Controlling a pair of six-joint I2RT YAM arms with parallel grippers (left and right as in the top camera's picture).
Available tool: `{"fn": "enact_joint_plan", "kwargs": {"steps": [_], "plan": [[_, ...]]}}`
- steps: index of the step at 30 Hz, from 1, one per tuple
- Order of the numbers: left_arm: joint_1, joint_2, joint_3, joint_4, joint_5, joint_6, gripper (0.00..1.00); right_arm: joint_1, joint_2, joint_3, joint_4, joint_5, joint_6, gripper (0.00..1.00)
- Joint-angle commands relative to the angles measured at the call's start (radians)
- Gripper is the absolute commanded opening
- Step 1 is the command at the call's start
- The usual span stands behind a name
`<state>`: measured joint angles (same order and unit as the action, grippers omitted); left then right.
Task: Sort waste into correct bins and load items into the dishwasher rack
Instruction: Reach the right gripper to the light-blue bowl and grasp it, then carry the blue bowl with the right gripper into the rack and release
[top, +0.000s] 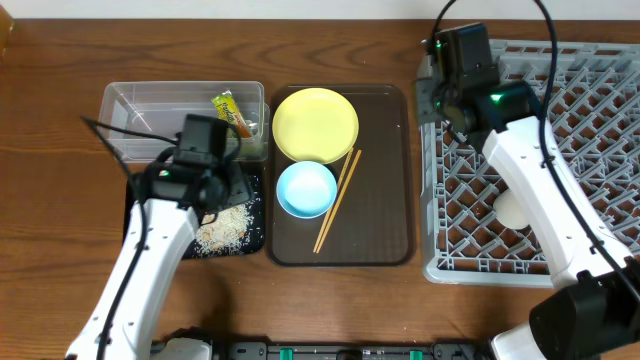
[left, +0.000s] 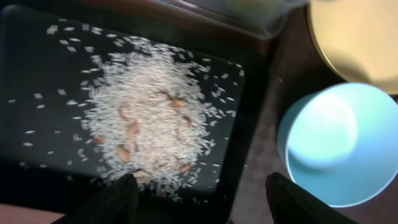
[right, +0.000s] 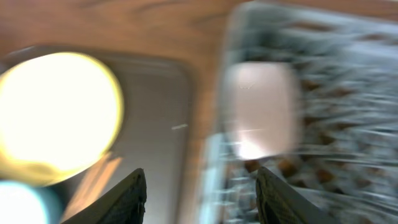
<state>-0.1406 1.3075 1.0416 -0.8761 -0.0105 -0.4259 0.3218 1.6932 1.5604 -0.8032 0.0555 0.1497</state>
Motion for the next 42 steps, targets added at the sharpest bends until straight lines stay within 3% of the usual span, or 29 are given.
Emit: {"fn": "enact_joint_plan", "kwargs": {"steps": [1, 10, 15, 22, 24, 29, 35, 42], "plan": [[0.064, -0.053, 0.006, -0.014, -0.028, -0.003, 0.69, 0.053, 0.045, 0.001, -0.032, -0.244, 0.014, 0.54], [0.175, -0.067, 0.006, -0.021, -0.027, -0.006, 0.69, 0.227, 0.203, 0.000, -0.073, -0.244, 0.038, 0.55], [0.175, -0.067, 0.006, -0.022, -0.027, -0.006, 0.69, 0.294, 0.305, 0.000, -0.072, -0.243, 0.083, 0.49], [0.175, -0.067, 0.006, -0.029, -0.027, -0.006, 0.69, 0.325, 0.401, 0.000, -0.072, -0.202, 0.127, 0.35], [0.175, -0.067, 0.006, -0.031, -0.026, -0.006, 0.69, 0.325, 0.409, 0.000, -0.072, -0.202, 0.134, 0.21], [0.175, -0.067, 0.006, -0.032, -0.024, -0.006, 0.69, 0.324, 0.407, 0.005, -0.061, -0.202, 0.134, 0.02], [0.175, -0.067, 0.006, -0.032, -0.024, -0.006, 0.69, 0.274, 0.342, 0.037, -0.083, -0.185, 0.103, 0.01], [0.175, -0.067, 0.006, -0.032, -0.024, -0.006, 0.69, 0.127, 0.132, 0.065, -0.081, 0.062, 0.084, 0.01]]}}
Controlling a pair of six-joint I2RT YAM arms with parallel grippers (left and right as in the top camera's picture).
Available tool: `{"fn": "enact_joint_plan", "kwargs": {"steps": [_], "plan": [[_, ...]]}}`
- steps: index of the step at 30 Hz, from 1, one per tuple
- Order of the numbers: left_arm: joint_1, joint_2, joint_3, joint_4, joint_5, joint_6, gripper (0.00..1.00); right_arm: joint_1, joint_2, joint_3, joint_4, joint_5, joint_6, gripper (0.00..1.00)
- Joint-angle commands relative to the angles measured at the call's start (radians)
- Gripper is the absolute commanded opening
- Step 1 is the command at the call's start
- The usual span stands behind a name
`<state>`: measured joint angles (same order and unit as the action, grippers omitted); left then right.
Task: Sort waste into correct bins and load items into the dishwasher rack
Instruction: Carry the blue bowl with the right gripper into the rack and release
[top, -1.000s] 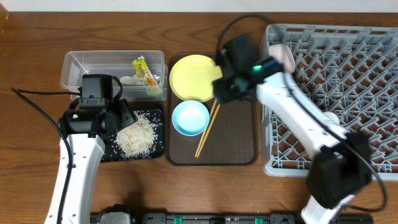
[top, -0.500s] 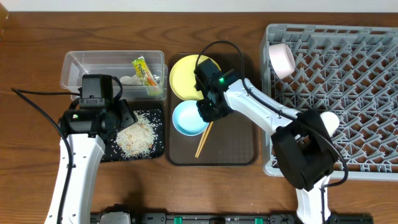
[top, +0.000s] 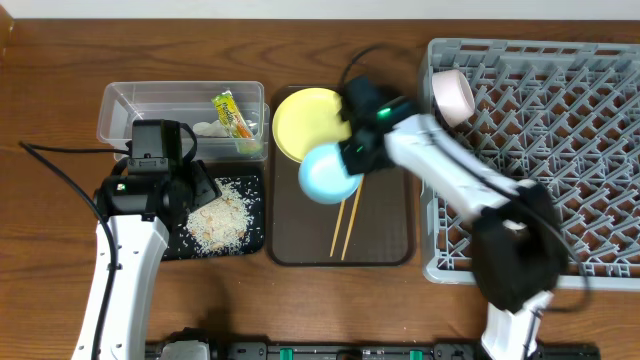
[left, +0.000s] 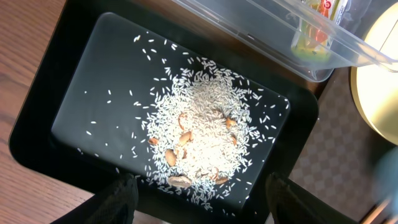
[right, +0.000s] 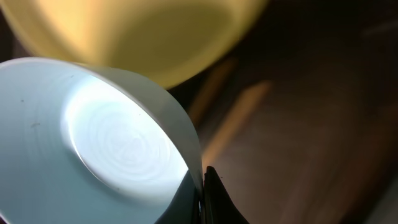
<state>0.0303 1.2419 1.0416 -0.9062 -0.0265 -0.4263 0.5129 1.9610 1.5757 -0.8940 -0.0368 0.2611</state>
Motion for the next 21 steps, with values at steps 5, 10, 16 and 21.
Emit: {"fn": "enact_joint_plan", "kwargs": {"steps": [5, 10, 16, 21], "plan": [[0.004, -0.001, 0.006, 0.000, -0.008, -0.006, 0.69, -0.204, -0.256, 0.050, 0.085, 0.401, -0.152, 0.01], [0.004, -0.001, 0.006, 0.002, -0.008, -0.006, 0.69, -0.319, -0.269, 0.048, 0.203, 0.661, -0.286, 0.01], [0.004, -0.001, 0.006, 0.002, -0.008, -0.006, 0.69, -0.405, -0.209, 0.047, 0.369, 0.926, -0.444, 0.01], [0.004, -0.001, 0.006, 0.002, -0.008, -0.006, 0.69, -0.435, -0.122, 0.047, 0.486, 1.174, -0.488, 0.01]]}}
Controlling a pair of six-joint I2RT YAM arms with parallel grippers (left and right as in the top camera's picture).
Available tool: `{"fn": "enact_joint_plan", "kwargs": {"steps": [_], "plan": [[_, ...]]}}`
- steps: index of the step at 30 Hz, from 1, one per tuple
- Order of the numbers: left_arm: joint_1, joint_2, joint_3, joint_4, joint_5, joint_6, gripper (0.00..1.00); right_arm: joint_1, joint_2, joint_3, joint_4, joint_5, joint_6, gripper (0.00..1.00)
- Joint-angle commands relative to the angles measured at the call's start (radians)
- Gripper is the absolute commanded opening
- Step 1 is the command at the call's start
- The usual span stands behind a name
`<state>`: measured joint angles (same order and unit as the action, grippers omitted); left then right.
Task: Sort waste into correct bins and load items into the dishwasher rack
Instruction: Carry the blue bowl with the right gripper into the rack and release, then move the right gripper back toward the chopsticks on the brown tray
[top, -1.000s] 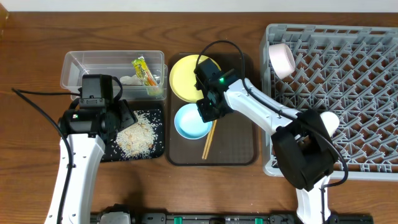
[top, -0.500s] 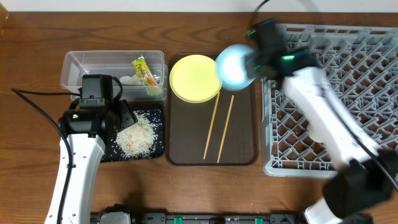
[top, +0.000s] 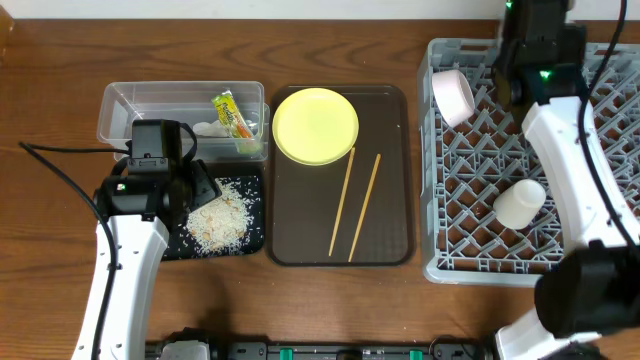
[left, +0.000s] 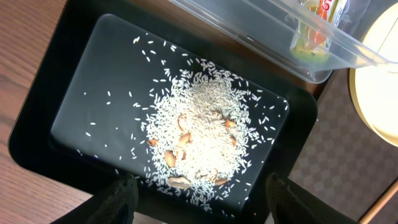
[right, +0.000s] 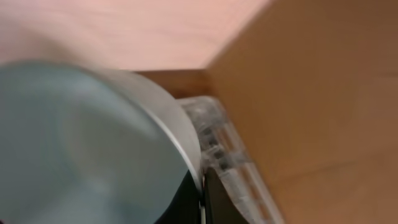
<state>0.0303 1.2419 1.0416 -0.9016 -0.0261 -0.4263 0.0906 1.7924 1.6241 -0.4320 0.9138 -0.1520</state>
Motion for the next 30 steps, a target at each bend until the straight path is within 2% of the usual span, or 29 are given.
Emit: {"fn": "enact_joint_plan", "kwargs": {"steps": [1, 7, 20, 26, 30], "plan": [[0.004, -0.001, 0.006, -0.003, -0.008, -0.006, 0.69, -0.017, 0.068, -0.001, 0.045, 0.258, -0.084, 0.01], [0.004, -0.001, 0.006, -0.004, -0.008, -0.006, 0.69, -0.027, 0.184, -0.001, 0.111, 0.369, -0.089, 0.01], [0.004, -0.001, 0.006, -0.003, -0.008, -0.006, 0.69, 0.022, 0.335, -0.001, 0.103, 0.306, -0.084, 0.01], [0.004, -0.001, 0.006, -0.004, -0.008, -0.006, 0.69, 0.063, 0.339, -0.001, 0.023, 0.189, -0.003, 0.01], [0.004, -0.001, 0.006, -0.006, -0.008, -0.006, 0.69, 0.084, 0.335, -0.001, -0.118, 0.137, 0.166, 0.01]]}}
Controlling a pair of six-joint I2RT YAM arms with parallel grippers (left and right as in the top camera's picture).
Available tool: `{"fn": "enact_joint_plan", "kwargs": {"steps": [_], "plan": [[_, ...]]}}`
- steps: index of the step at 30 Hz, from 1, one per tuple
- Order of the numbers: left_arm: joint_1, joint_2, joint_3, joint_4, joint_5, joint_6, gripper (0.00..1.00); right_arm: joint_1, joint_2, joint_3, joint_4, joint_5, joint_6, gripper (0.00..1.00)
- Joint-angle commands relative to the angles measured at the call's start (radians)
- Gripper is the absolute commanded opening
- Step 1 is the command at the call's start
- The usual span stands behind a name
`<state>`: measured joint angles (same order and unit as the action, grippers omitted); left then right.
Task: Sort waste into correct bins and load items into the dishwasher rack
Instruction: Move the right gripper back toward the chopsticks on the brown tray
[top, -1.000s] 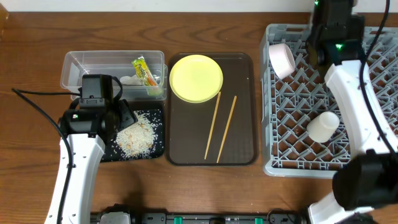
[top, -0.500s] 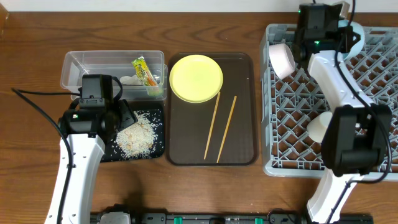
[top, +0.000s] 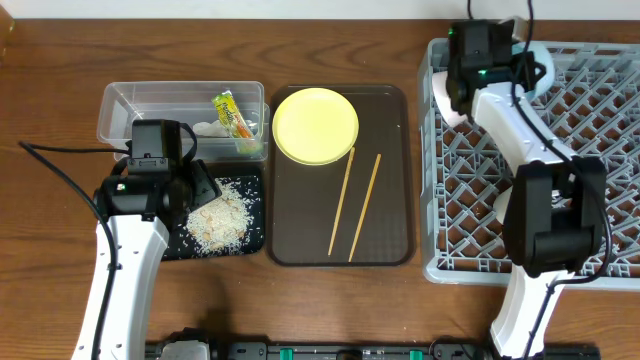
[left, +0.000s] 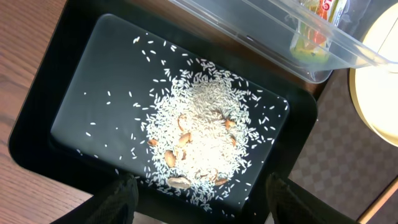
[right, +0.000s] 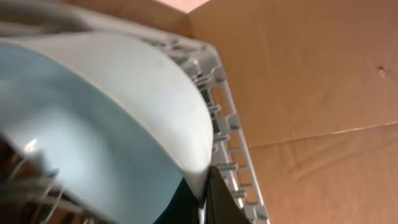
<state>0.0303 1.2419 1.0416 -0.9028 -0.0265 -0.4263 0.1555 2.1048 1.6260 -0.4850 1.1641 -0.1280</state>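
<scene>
My right gripper (right: 202, 193) is shut on the rim of the light blue bowl (right: 112, 124). It holds the bowl tilted on edge at the back left corner of the grey dishwasher rack (top: 590, 130), whose rim (right: 224, 118) shows just behind the bowl. A pink cup (top: 443, 103) lies in the rack, partly hidden by the right arm. On the brown tray (top: 390, 240) lie a yellow plate (top: 315, 123) and two chopsticks (top: 345, 200). My left gripper (left: 202, 208) hangs open over the near edge of the black tray of rice (left: 199, 143).
A clear bin (top: 180, 115) holding a wrapper (top: 229, 112) stands behind the black tray. A white cup (top: 497, 207) lies in the rack, half hidden by the right arm. Brown cardboard (right: 311, 74) stands behind the rack.
My right gripper, still shut on the blue bowl, has moved left and down to the rack's back left corner. The rack's rim now shows behind the bowl. The left arm has not moved.
The blue bowl first sat on the brown tray, with my right gripper open by the rack's left edge. Then the right gripper was shut on its rim above the tray. Then the bowl was over the rack's back, and now it is at the rack's back left corner.
</scene>
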Motion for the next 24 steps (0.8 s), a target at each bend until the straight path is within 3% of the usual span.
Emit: {"fn": "enact_joint_plan", "kwargs": {"steps": [1, 7, 10, 17, 21, 24], "plan": [[0.004, -0.001, 0.006, -0.006, -0.008, -0.006, 0.69, 0.021, 0.019, -0.003, -0.105, -0.147, 0.174, 0.01], [0.004, -0.001, 0.006, -0.005, -0.008, -0.006, 0.69, 0.020, -0.051, -0.003, -0.306, -0.412, 0.372, 0.03], [0.004, -0.001, 0.006, -0.009, -0.008, -0.006, 0.69, 0.022, -0.121, -0.003, -0.356, -0.528, 0.375, 0.22], [0.004, -0.001, 0.006, -0.009, -0.008, -0.006, 0.69, 0.043, -0.333, -0.003, -0.444, -0.918, 0.375, 0.53], [0.004, -0.001, 0.006, -0.009, -0.008, -0.006, 0.69, 0.082, -0.399, -0.003, -0.488, -1.242, 0.375, 0.53], [0.004, -0.001, 0.006, -0.008, -0.008, -0.006, 0.69, 0.150, -0.401, -0.003, -0.548, -1.335, 0.375, 0.53]]}}
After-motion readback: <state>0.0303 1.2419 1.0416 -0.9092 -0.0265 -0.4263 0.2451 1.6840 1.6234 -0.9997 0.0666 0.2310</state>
